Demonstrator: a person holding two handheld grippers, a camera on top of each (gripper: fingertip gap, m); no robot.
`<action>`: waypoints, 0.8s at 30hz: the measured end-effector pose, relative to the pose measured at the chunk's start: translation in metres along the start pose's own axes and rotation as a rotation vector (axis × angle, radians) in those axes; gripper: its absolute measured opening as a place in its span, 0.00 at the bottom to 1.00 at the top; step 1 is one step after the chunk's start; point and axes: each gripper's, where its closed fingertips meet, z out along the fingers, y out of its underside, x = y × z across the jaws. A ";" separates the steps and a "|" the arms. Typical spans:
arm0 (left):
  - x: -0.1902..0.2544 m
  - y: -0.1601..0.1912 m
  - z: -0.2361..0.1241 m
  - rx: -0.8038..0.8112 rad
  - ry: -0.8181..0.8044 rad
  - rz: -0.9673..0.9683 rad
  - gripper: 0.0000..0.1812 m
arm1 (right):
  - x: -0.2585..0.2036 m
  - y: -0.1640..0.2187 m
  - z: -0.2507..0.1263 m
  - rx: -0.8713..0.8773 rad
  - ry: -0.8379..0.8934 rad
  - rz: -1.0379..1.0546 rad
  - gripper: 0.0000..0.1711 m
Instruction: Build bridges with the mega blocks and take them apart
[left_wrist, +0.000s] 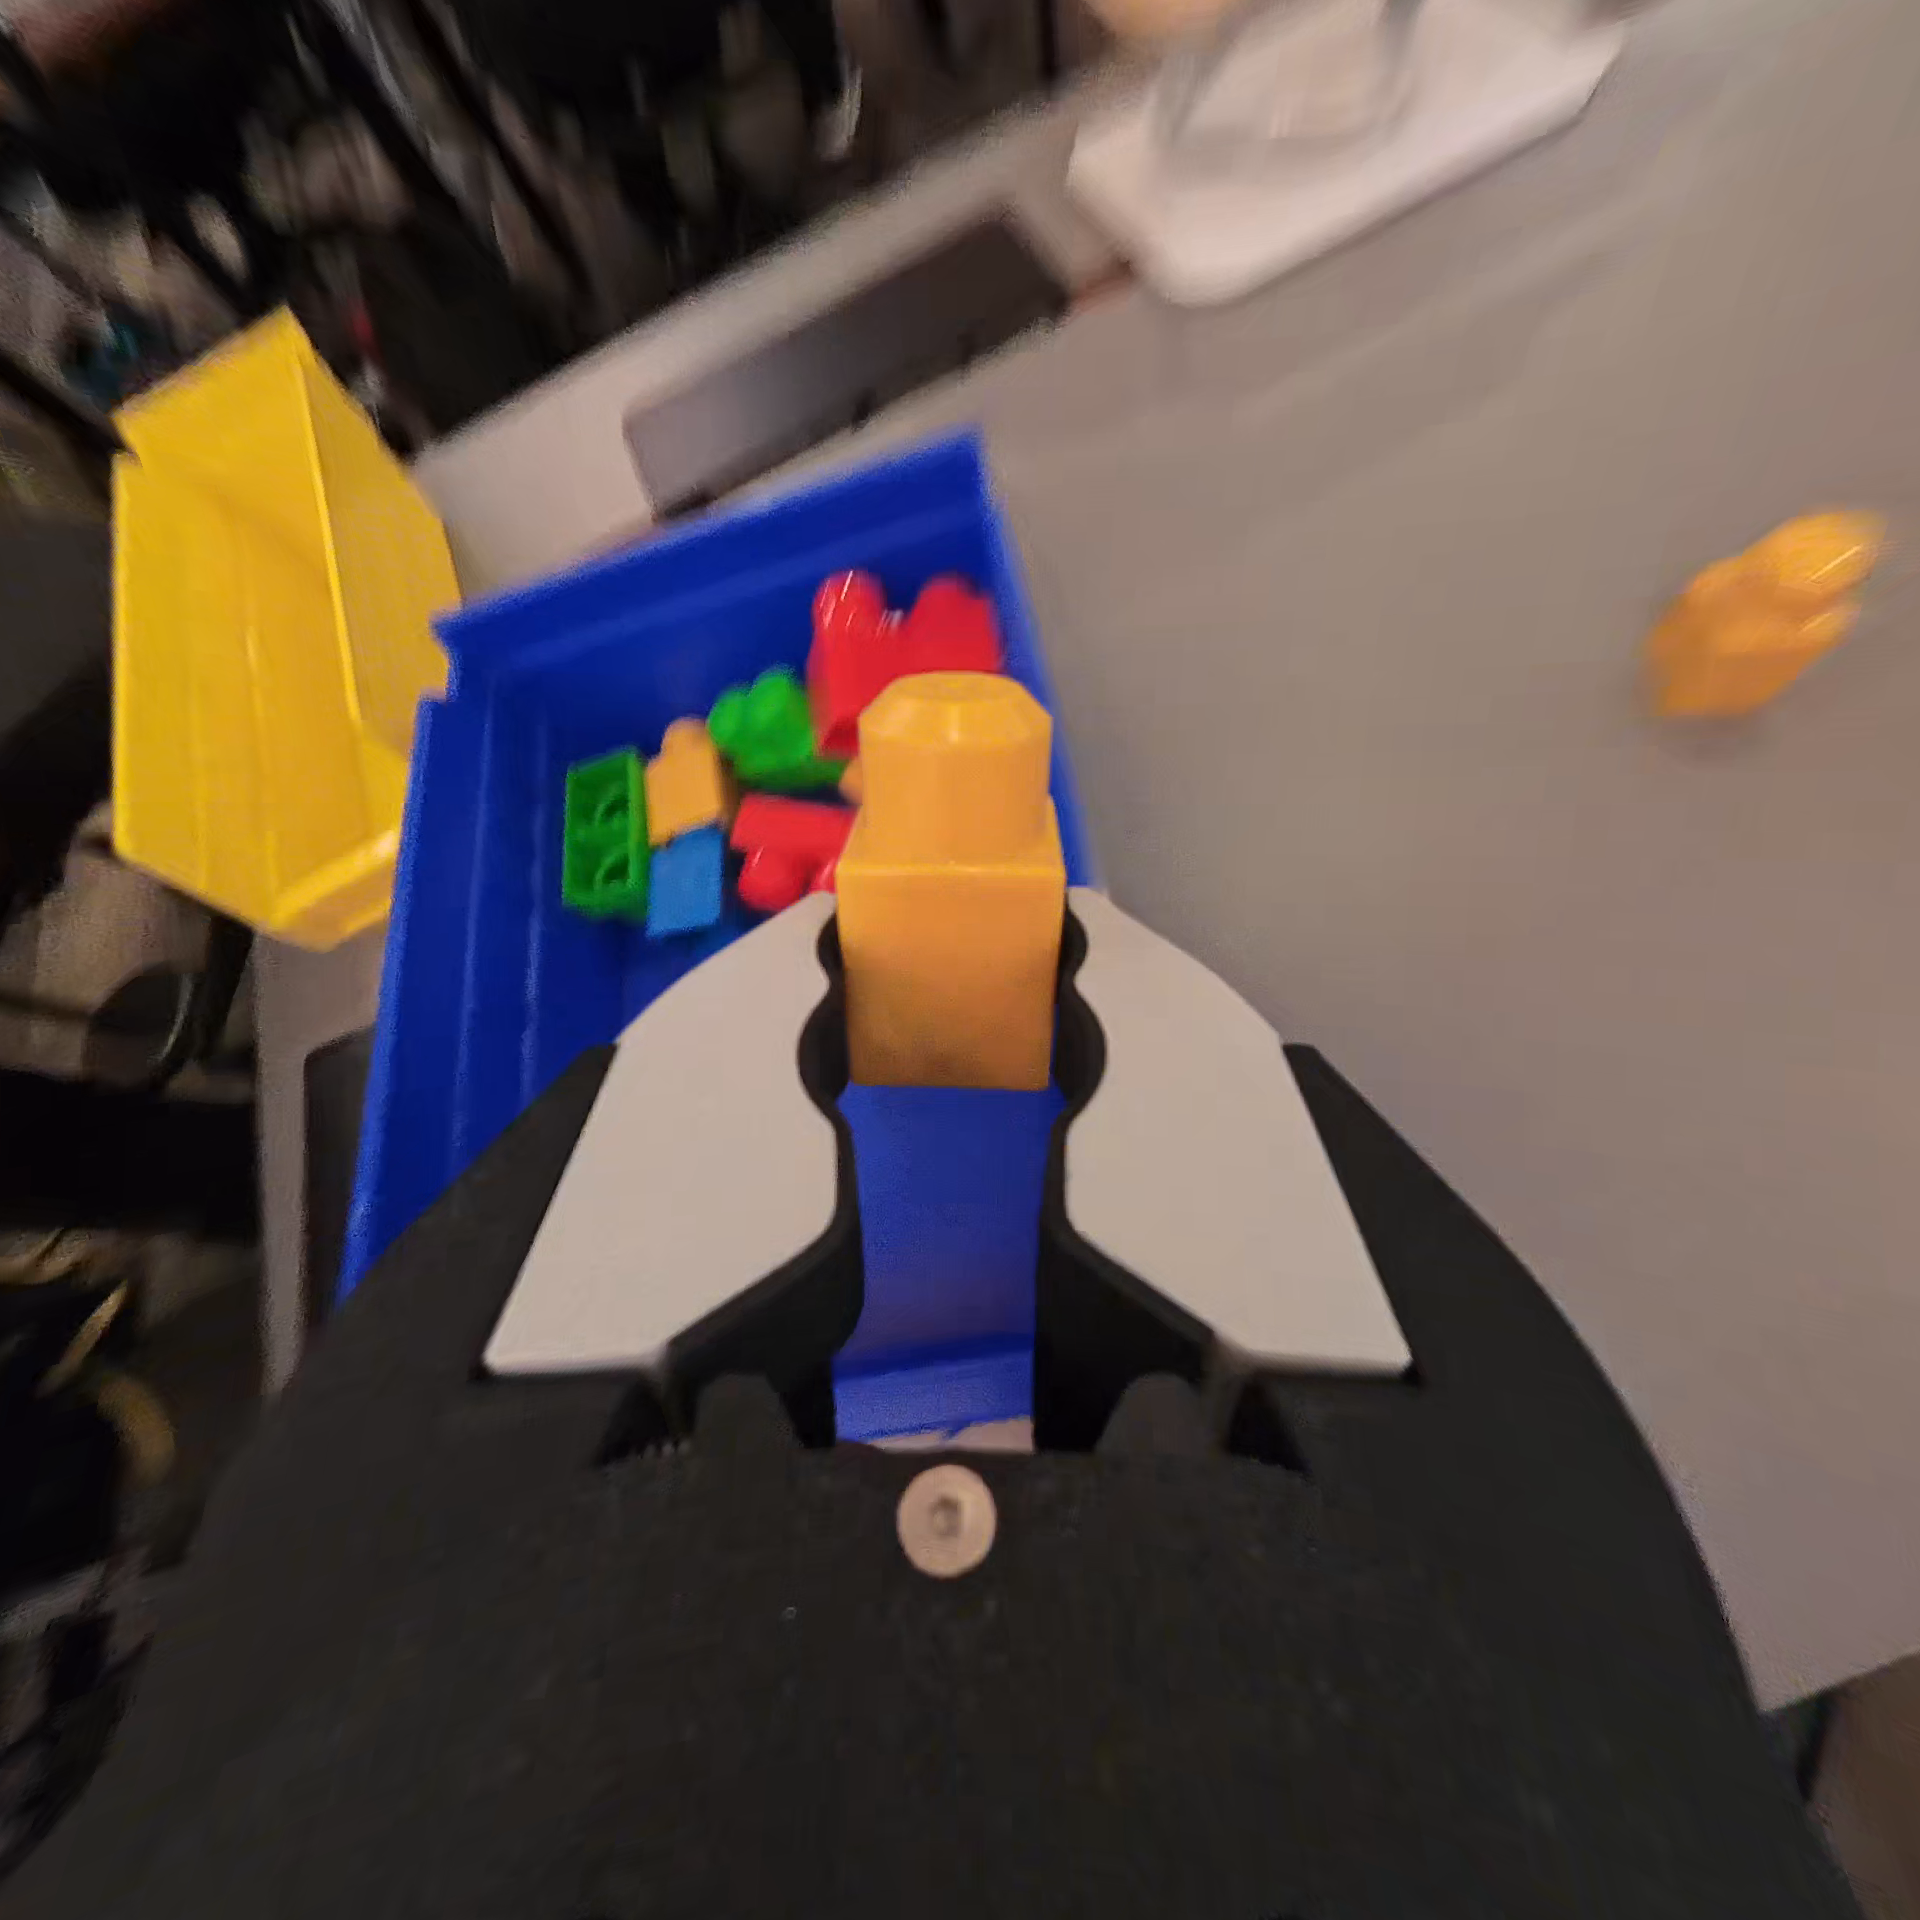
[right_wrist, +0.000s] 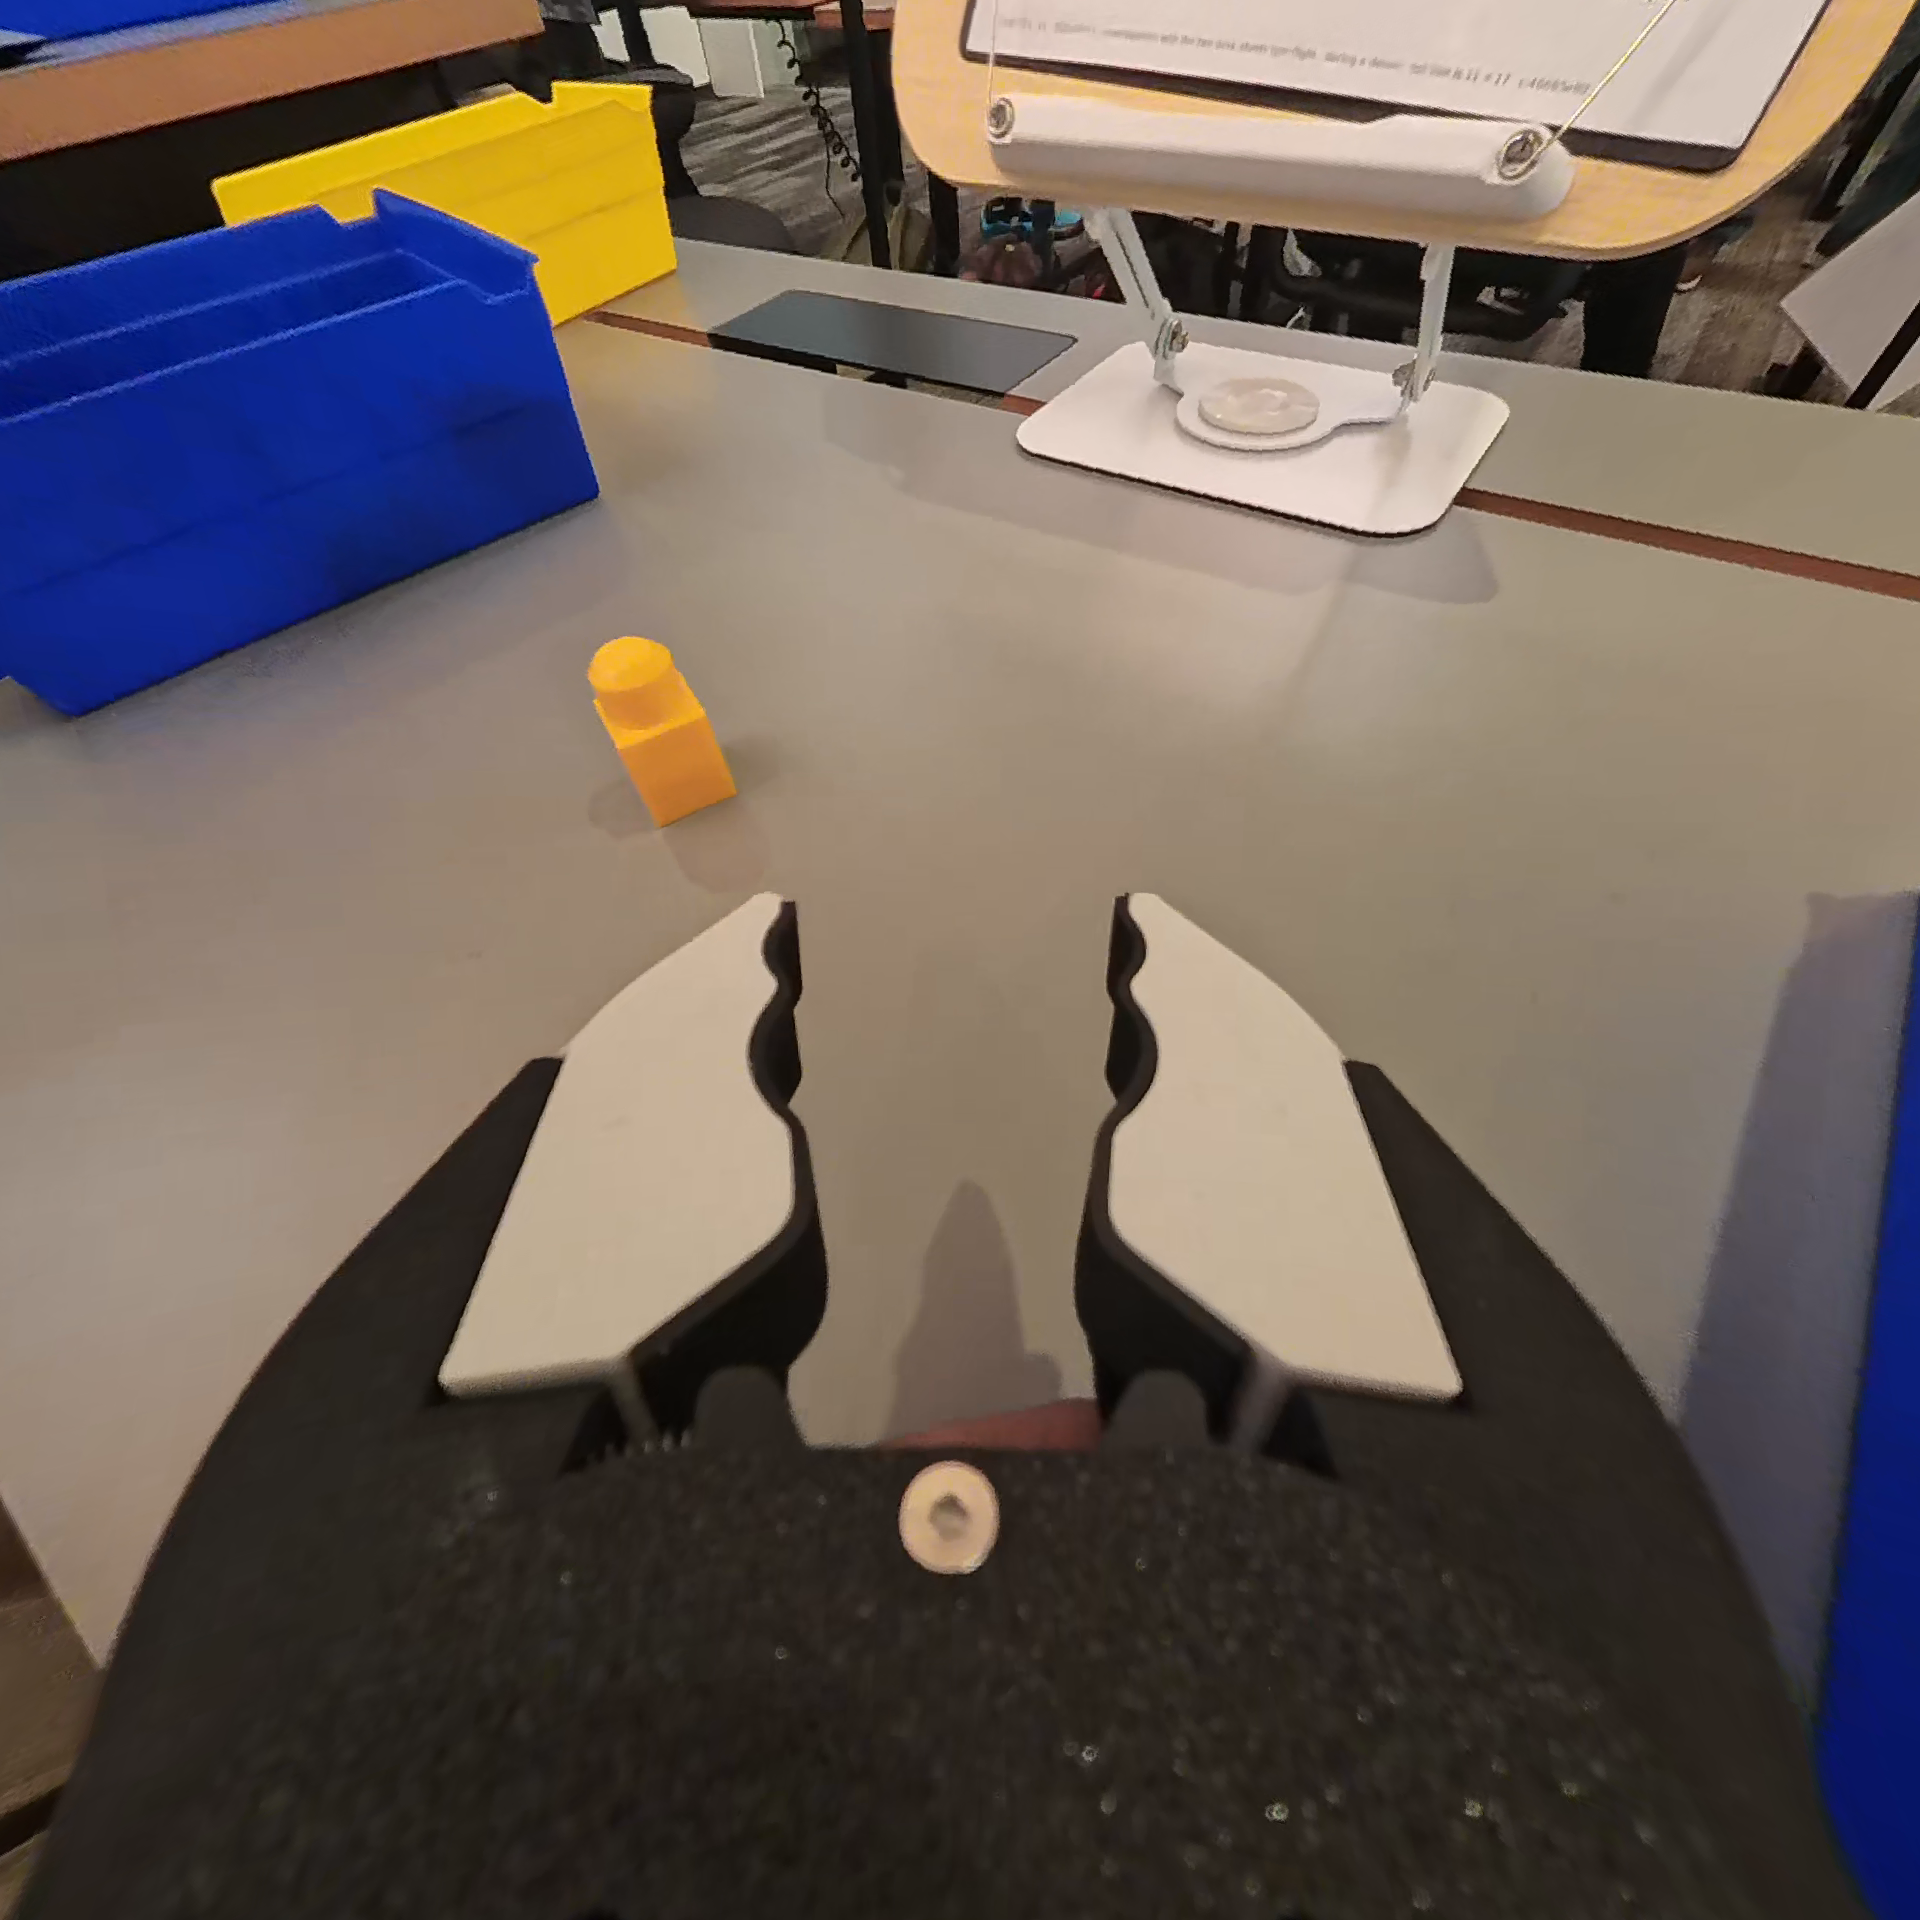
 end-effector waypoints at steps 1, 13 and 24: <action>0.014 -0.011 -0.012 0.096 0.002 -0.026 0.20 | -0.002 0.001 -0.001 0.002 -0.003 0.000 0.33; 0.190 0.011 -0.029 0.547 -0.026 -0.253 0.20 | -0.020 0.015 -0.020 -0.001 -0.006 -0.016 0.33; 0.223 -0.010 0.014 0.515 0.081 -0.190 0.20 | -0.023 0.016 -0.029 0.015 -0.009 -0.006 0.33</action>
